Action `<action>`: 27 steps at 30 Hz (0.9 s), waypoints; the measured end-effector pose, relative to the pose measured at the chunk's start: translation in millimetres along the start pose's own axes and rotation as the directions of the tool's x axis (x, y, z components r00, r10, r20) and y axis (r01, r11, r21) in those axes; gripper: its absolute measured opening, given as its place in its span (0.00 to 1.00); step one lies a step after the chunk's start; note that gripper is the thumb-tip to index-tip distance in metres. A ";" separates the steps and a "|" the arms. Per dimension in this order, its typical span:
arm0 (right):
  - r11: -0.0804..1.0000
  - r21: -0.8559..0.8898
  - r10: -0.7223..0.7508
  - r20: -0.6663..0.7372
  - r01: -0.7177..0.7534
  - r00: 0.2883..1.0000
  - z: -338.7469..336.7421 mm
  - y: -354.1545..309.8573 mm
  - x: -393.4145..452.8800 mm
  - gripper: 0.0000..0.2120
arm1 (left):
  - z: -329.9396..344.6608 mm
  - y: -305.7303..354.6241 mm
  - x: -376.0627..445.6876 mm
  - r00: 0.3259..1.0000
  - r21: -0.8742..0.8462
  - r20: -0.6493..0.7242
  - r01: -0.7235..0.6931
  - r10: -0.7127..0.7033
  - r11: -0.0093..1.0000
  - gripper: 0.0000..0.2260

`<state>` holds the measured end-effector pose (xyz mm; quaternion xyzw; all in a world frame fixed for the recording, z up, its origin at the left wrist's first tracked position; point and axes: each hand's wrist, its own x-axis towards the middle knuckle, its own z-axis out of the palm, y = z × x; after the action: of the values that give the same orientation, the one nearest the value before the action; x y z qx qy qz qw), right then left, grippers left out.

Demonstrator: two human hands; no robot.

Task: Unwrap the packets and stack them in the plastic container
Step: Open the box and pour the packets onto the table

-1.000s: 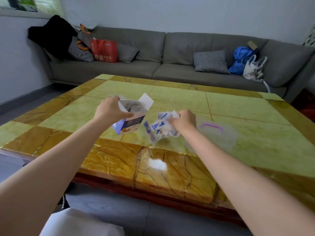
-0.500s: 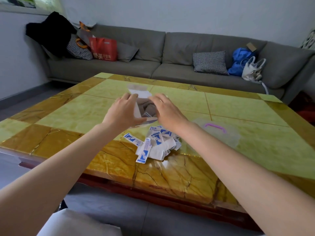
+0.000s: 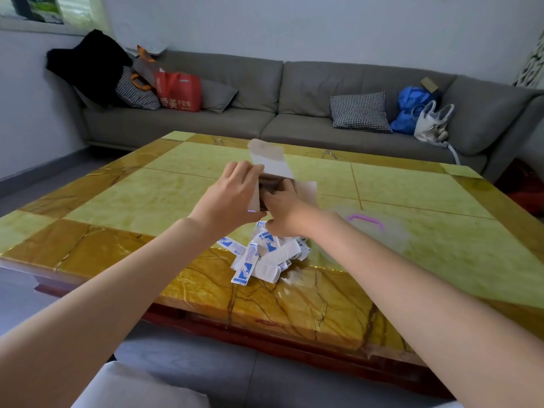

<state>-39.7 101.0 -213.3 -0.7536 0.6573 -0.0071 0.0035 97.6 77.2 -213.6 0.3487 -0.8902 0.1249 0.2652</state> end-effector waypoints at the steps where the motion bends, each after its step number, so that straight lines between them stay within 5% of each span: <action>1: 1.000 0.004 -0.014 -0.018 0.014 1.000 0.6 -0.2 -2.3 0.22 | -0.2 -0.1 0.8 1.000 0.010 0.004 0.010 -0.010 1.000 0.35; 6: 0.979 0.193 -0.017 -0.277 0.073 0.961 -6.5 3.2 -20.7 0.17 | -4.7 -3.8 6.5 0.980 -0.070 -0.021 0.195 -0.197 0.978 0.37; 10: 0.965 0.258 0.023 -0.270 0.049 0.963 -8.3 7.1 -16.3 0.28 | -3.8 0.9 0.0 0.989 -0.066 -0.006 0.145 -0.145 0.987 0.36; 14: 0.991 0.132 0.008 -0.315 0.036 0.949 -8.4 10.0 -18.7 0.26 | -0.4 -0.2 -6.1 0.984 -0.030 -0.022 0.174 -0.175 0.984 0.37; 19: 0.986 0.154 -0.046 -0.152 0.070 0.987 -0.7 4.1 -10.4 0.21 | -5.2 7.1 -3.3 0.996 0.080 -0.081 -0.021 0.028 0.997 0.33; 27: 0.862 0.498 0.002 -0.196 0.098 0.981 -0.1 1.2 -6.5 0.19 | -13.9 11.9 -2.8 0.960 0.293 -0.089 -0.230 0.266 0.928 0.30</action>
<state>-41.8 107.3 -213.3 -0.7383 0.6107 -0.2509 0.1378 96.5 93.1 -204.1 0.2585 -0.8818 0.3041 0.2512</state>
